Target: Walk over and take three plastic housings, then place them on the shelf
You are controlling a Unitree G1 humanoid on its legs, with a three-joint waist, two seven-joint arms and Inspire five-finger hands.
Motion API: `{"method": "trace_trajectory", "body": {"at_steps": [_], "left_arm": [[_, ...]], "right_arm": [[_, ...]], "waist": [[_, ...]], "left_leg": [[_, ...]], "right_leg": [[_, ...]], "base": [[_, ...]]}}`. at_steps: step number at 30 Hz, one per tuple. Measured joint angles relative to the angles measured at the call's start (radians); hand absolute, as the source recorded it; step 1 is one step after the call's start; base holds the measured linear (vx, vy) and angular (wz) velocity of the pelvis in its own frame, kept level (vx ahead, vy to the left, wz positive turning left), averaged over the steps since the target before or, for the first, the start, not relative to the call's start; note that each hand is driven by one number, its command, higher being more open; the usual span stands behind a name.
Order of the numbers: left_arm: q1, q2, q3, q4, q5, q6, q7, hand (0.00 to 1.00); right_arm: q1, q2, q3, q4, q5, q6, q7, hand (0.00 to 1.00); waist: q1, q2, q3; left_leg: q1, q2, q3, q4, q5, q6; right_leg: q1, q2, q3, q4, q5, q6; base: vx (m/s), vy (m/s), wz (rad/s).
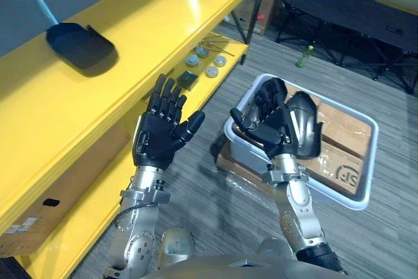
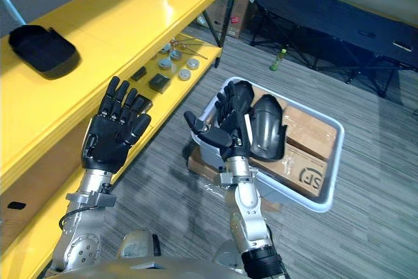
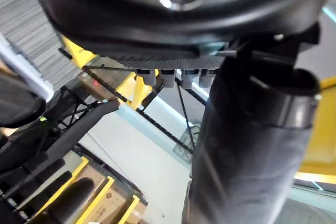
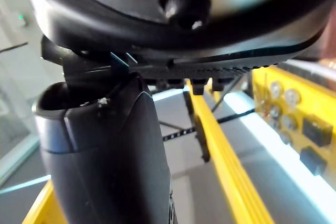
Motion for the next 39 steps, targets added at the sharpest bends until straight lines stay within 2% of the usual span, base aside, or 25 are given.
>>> {"method": "trace_trajectory", "body": {"at_steps": [1, 2, 3, 5, 8, 12, 15, 18, 20, 22, 24, 29, 32, 34, 39], "left_arm": [[-0.001, -0.003, -0.003, 0.008, -0.008, 0.001, 0.0, 1.0], [-0.002, -0.015, -0.013, 0.033, -0.009, 0.002, 0.003, 1.0], [-0.001, -0.023, -0.021, 0.048, -0.009, 0.003, 0.008, 1.0], [0.004, -0.05, -0.079, 0.086, -0.018, 0.011, 0.018, 1.0], [-0.002, -0.05, -0.142, 0.086, -0.009, 0.011, -0.018, 1.0], [-0.014, -0.046, -0.132, 0.087, -0.01, 0.011, -0.034, 1.0], [-0.012, -0.031, -0.093, 0.098, -0.006, 0.011, -0.024, 1.0], [-0.04, 0.002, -0.062, 0.099, 0.008, 0.011, 0.008, 1.0], [-0.077, 0.01, -0.035, 0.104, 0.056, 0.011, 0.031, 1.0], [-0.113, 0.02, -0.005, 0.134, 0.105, 0.011, 0.067, 1.0], [-0.135, 0.033, 0.0, 0.188, 0.127, 0.014, 0.107, 1.0], [-0.131, 0.037, -0.031, 0.231, 0.131, 0.014, 0.099, 1.0], [-0.151, 0.029, -0.062, 0.256, 0.121, 0.012, 0.074, 1.0], [-0.179, 0.025, -0.082, 0.287, 0.113, 0.012, 0.068, 1.0], [-0.215, -0.009, -0.103, 0.34, 0.104, 0.006, 0.06, 1.0]], "right_arm": [[0.01, -0.007, -0.003, 0.0, 0.0, 0.011, 0.002, 1.0], [0.028, -0.023, -0.016, 0.001, 0.002, 0.028, 0.012, 1.0], [0.042, -0.031, -0.026, 0.001, 0.007, 0.031, 0.019, 1.0], [0.113, -0.074, -0.069, 0.0, 0.009, 0.037, 0.029, 1.0], [0.161, -0.093, -0.148, -0.015, 0.009, 0.037, 0.016, 1.0], [0.162, -0.086, -0.183, -0.014, 0.045, 0.044, -0.033, 1.0], [0.125, -0.075, -0.195, 0.038, 0.045, 0.043, -0.093, 1.0], [0.01, -0.074, -0.249, 0.144, 0.026, 0.043, -0.156, 1.0], [-0.121, -0.096, -0.317, 0.22, -0.001, 0.045, -0.201, 1.0], [-0.293, -0.177, -0.372, 0.298, 0.0, 0.063, -0.25, 1.0], [-0.456, -0.3, -0.382, 0.375, 0.002, 0.085, -0.295, 1.0], [-0.71, -0.493, -0.363, 0.575, 0.005, 0.114, -0.328, 1.0], [-0.831, -0.571, -0.303, 0.685, 0.004, 0.136, -0.331, 1.0], [-0.897, -0.609, -0.262, 0.745, 0.003, 0.151, -0.331, 1.0], [-1.026, -0.651, -0.18, 0.874, -0.003, 0.205, -0.329, 1.0]], "waist": [[-0.003, -0.006, -0.005], [-0.015, 0.002, -0.008], [-0.025, 0.011, -0.009], [-0.068, 0.034, -0.019], [-0.093, 0.04, -0.023], [-0.104, 0.037, -0.021], [-0.091, 0.026, -0.01], [-0.068, 0.02, 0.042], [-0.048, 0.019, 0.092], [-0.041, 0.023, 0.158], [-0.03, 0.045, 0.196], [0.016, 0.082, 0.234], [0.043, 0.106, 0.254], [0.049, 0.124, 0.271], [0.073, 0.151, 0.298]], "left_leg": [[-0.008, 0.005, 0.007, -0.002, 0.01, -0.014], [-0.013, 0.02, 0.017, -0.023, 0.032, -0.039], [-0.013, 0.032, 0.017, -0.04, 0.049, -0.045], [0.012, 0.06, 0.002, -0.131, 0.112, -0.046], [0.052, 0.064, -0.012, -0.211, 0.153, -0.044], [0.061, 0.034, -0.009, -0.259, 0.154, -0.057], [0.057, 0.0, -0.004, -0.245, 0.133, -0.084], [0.005, -0.022, -0.036, -0.167, 0.096, -0.064], [-0.058, -0.032, -0.054, -0.115, 0.084, -0.053], [-0.122, -0.049, -0.078, -0.056, 0.076, -0.04], [-0.199, -0.055, -0.116, -0.001, 0.072, -0.035], [-0.308, -0.073, -0.191, 0.056, 0.073, -0.034], [-0.352, -0.086, -0.226, 0.076, 0.076, -0.029], [-0.366, -0.098, -0.241, 0.076, 0.083, -0.023], [-0.397, -0.113, -0.271, 0.075, 0.095, -0.021]], "right_leg": [[0.013, 0.009, -0.015, -0.045, -0.024, 0.035], [0.023, 0.039, -0.025, -0.111, -0.045, 0.058], [0.024, 0.057, -0.025, -0.138, -0.046, 0.056], [0.012, 0.115, -0.005, -0.18, -0.032, 0.024], [-0.035, 0.137, 0.057, -0.183, -0.025, -0.005], [-0.107, 0.125, 0.112, -0.152, -0.017, 0.001], [-0.139, 0.094, 0.154, -0.134, 0.001, 0.023], [-0.141, 0.071, 0.154, -0.174, 0.056, 0.039], [-0.157, 0.061, 0.152, -0.222, 0.108, 0.047], [-0.16, 0.046, 0.135, -0.275, 0.149, 0.058], [-0.189, 0.044, 0.118, -0.289, 0.174, 0.062], [-0.258, 0.045, 0.097, -0.274, 0.199, 0.06], [-0.292, 0.042, 0.092, -0.258, 0.203, 0.06], [-0.304, 0.034, 0.079, -0.245, 0.203, 0.06], [-0.331, 0.026, 0.066, -0.23, 0.203, 0.06]], "base": [[-0.08, -0.408, -0.57], [-0.04, -0.315, -0.51], [-0.05, -0.369, -0.56], [-0.02, -0.319, -0.47], [-0.02, -0.155, -0.7], [-0.03, 0.021, -0.43], [-0.06, 0.123, -0.25], [-0.15, 0.16, -0.02], [-0.22, 0.139, 0.05], [-0.3, 0.132, 0.15], [-0.23, 0.078, 0.21], [-0.15, 0.034, 0.14], [-0.08, 0.024, 0.09], [-0.05, 0.011, 0.14], [-0.03, -0.006, 0.1]]}}
